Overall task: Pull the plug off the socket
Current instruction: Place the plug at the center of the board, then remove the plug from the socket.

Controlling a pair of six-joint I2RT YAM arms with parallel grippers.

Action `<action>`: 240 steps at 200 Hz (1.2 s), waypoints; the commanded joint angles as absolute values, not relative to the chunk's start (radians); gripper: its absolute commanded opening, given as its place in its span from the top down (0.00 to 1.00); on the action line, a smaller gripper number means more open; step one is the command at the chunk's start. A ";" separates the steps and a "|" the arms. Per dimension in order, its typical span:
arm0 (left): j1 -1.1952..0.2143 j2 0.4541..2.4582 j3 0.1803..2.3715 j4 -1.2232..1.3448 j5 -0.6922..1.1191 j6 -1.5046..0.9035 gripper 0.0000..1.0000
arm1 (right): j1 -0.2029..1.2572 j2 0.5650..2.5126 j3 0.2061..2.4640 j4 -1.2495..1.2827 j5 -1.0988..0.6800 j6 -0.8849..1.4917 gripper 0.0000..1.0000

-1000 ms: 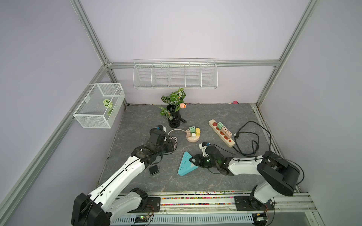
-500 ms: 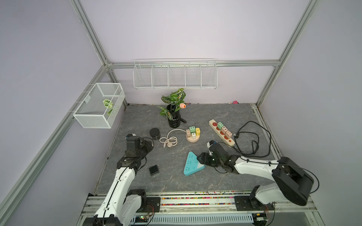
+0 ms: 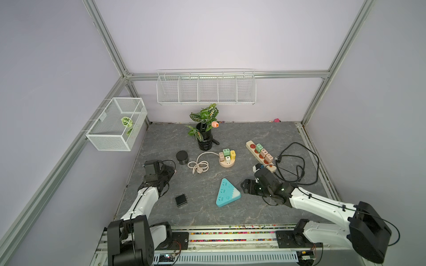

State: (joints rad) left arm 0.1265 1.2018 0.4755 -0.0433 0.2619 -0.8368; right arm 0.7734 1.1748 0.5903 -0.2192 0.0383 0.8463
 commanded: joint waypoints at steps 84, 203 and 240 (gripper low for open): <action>0.135 1.168 0.472 -0.149 0.091 -0.857 0.41 | 0.780 1.055 0.628 -0.347 0.122 0.752 0.19; -0.174 0.826 0.470 -0.167 0.141 -0.648 0.46 | 0.779 1.256 0.830 -0.265 0.285 0.596 0.26; -0.445 0.896 0.426 0.035 0.092 -0.504 0.50 | 0.765 1.459 0.998 -0.246 0.358 0.546 0.43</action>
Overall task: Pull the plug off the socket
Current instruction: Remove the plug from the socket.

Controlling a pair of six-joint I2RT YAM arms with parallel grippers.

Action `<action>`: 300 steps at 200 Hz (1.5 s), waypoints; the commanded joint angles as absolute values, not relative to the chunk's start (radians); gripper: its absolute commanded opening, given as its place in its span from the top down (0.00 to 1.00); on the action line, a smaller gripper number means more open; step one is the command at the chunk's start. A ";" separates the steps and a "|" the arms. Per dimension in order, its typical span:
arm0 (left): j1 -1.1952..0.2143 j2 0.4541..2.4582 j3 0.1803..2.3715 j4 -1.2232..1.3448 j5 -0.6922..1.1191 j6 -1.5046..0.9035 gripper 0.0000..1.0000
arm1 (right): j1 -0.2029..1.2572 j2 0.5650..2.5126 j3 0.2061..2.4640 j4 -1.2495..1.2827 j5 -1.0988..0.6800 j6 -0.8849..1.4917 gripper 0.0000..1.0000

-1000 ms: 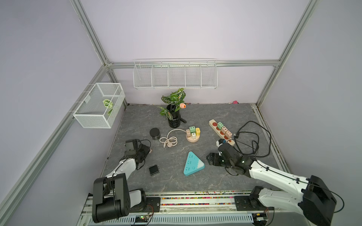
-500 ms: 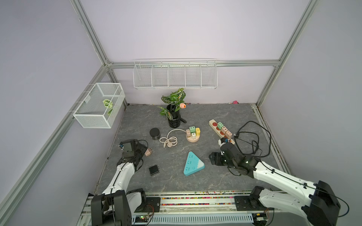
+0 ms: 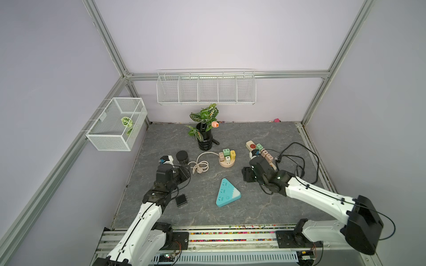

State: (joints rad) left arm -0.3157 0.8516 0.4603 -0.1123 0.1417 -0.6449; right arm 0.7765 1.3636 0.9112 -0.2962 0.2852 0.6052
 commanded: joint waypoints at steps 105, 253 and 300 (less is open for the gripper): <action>-0.646 0.885 0.368 0.231 0.146 -0.239 0.48 | 0.696 1.858 1.333 -0.257 0.364 0.501 0.45; -0.647 0.724 0.243 0.324 0.169 -0.135 0.47 | 0.674 2.034 1.475 -0.334 0.316 0.452 0.56; -0.649 0.806 0.197 0.436 0.232 -0.045 0.47 | 0.653 2.009 1.430 -0.294 0.280 0.426 0.63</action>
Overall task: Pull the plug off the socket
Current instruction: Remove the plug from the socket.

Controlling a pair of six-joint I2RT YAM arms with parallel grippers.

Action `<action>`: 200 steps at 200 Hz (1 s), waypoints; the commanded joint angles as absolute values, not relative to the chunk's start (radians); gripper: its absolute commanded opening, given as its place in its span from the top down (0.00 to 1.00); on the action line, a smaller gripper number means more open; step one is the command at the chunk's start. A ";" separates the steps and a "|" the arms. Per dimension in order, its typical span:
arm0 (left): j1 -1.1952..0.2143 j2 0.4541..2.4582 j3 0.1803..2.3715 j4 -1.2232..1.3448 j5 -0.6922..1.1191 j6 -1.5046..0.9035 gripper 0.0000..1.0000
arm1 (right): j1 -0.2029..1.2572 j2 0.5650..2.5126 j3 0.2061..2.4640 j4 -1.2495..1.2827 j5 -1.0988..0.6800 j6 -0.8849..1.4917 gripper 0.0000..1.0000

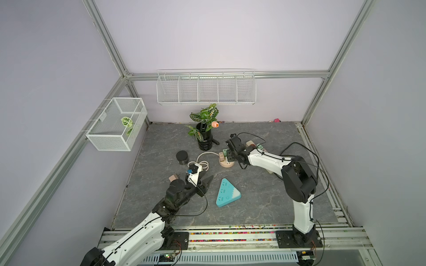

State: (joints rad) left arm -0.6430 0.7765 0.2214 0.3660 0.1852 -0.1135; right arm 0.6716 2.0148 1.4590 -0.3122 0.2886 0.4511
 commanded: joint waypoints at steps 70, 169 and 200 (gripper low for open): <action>-0.649 0.879 0.222 0.469 0.106 -0.090 0.53 | 0.648 1.883 1.321 -0.396 0.204 0.375 0.80; -0.649 1.388 0.439 0.637 0.194 -0.139 0.60 | 0.647 1.799 1.190 -0.423 0.174 0.370 0.68; -0.649 1.535 0.467 0.800 0.318 -0.029 0.61 | 0.647 1.832 1.200 -0.393 0.155 0.373 0.63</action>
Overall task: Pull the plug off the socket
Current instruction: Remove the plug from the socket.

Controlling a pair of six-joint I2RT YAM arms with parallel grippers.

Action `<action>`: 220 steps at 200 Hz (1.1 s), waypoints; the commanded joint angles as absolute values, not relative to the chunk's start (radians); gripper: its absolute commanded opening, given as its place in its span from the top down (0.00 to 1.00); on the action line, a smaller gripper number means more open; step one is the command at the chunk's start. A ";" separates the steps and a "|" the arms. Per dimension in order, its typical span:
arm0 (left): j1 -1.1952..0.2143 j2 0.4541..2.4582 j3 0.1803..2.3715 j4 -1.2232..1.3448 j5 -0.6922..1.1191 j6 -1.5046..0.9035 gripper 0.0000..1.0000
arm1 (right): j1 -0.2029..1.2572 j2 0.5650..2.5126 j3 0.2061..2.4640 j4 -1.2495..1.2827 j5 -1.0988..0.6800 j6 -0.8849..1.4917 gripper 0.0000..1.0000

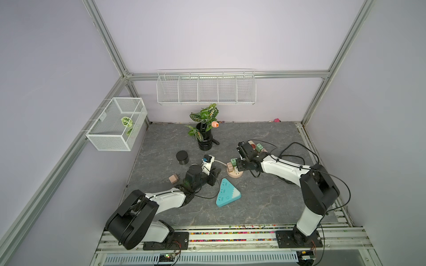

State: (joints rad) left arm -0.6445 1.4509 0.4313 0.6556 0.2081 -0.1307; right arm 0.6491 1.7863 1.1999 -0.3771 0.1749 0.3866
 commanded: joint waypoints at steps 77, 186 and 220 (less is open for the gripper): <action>-0.644 1.758 0.642 0.720 0.472 0.359 0.45 | 0.600 1.825 1.165 -0.334 0.019 0.320 0.83; -0.603 1.855 0.749 0.585 0.556 0.333 0.40 | 0.600 1.857 1.151 -0.287 -0.091 0.219 1.00; -0.603 1.802 0.629 0.788 0.431 0.256 0.36 | 0.623 1.853 1.149 -0.286 -0.084 0.207 1.00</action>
State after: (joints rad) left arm -0.5961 1.8290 0.6907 0.6758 0.4934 0.3141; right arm 0.5766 1.8145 1.1847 -0.2573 0.0349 0.2375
